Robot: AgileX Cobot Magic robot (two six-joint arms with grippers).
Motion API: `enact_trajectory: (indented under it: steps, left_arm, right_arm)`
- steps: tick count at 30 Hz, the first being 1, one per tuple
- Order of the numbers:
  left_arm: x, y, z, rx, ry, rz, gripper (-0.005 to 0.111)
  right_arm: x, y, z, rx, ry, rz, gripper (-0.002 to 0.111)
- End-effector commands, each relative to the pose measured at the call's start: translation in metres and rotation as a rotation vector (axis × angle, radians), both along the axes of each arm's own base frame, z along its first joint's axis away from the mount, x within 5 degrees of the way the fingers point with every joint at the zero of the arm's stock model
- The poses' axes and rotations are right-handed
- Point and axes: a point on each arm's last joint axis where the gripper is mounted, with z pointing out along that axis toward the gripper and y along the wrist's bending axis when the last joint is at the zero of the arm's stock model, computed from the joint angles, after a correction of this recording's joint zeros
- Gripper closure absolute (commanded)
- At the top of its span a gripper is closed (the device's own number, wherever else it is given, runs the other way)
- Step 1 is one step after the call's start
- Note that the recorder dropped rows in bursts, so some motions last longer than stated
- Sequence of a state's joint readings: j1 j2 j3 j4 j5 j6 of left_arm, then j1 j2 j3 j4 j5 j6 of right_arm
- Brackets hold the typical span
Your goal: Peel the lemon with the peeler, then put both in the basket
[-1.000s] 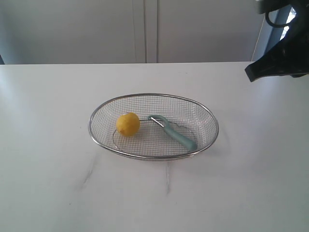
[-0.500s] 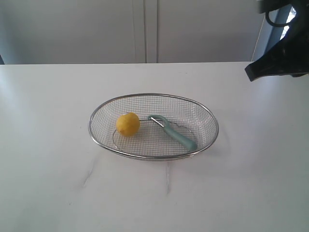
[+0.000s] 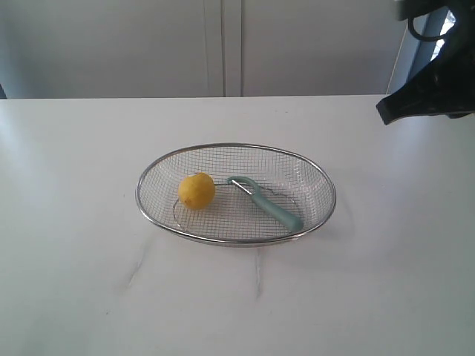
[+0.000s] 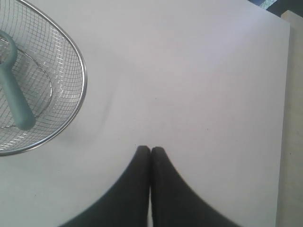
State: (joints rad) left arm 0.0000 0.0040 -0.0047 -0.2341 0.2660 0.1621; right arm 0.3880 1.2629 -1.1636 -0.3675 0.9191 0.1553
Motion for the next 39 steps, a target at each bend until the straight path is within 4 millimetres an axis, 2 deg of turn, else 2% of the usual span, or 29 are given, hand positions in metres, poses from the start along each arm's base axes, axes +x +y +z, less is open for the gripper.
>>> enact_trajectory:
  steps: [1,13,18,22,25,30,34,39]
  left_arm:
    - [0.0,0.0,-0.001,-0.016,-0.004,0.002,0.107]
    - [0.0,0.0,-0.001,-0.016,-0.004,0.002,0.107]
    - [0.0,0.0,-0.001,-0.016,-0.004,0.002,0.107]
    - [0.0,0.0,-0.001,-0.016,-0.004,0.002,0.107]
    - [0.0,0.0,-0.001,-0.016,-0.004,0.002,0.107]
    - [0.0,0.0,-0.001,-0.016,-0.004,0.002,0.107]
    - [0.0,0.0,-0.001,-0.016,-0.004,0.002,0.107]
    - [0.0,0.0,-0.001,-0.016,-0.004,0.002,0.107]
  right_arm:
    - [-0.001,-0.001,0.003,0.007,-0.016,0.0,0.108]
    - [-0.004,-0.001,0.005,0.021,-0.021,0.0,0.108]
    - [-0.024,-0.009,0.027,0.058,-0.106,0.002,0.108]
    - [-0.059,-0.023,0.056,0.11,-0.233,0.002,0.108]
    - [-0.093,-0.037,0.078,0.156,-0.346,0.003,0.108]
    - [-0.171,-0.071,0.107,0.246,-0.588,-0.02,0.108]
    - [-0.231,-0.094,0.115,0.286,-0.767,-0.08,0.108]
    - [-0.29,-0.107,0.111,0.291,-0.938,-0.175,0.108]
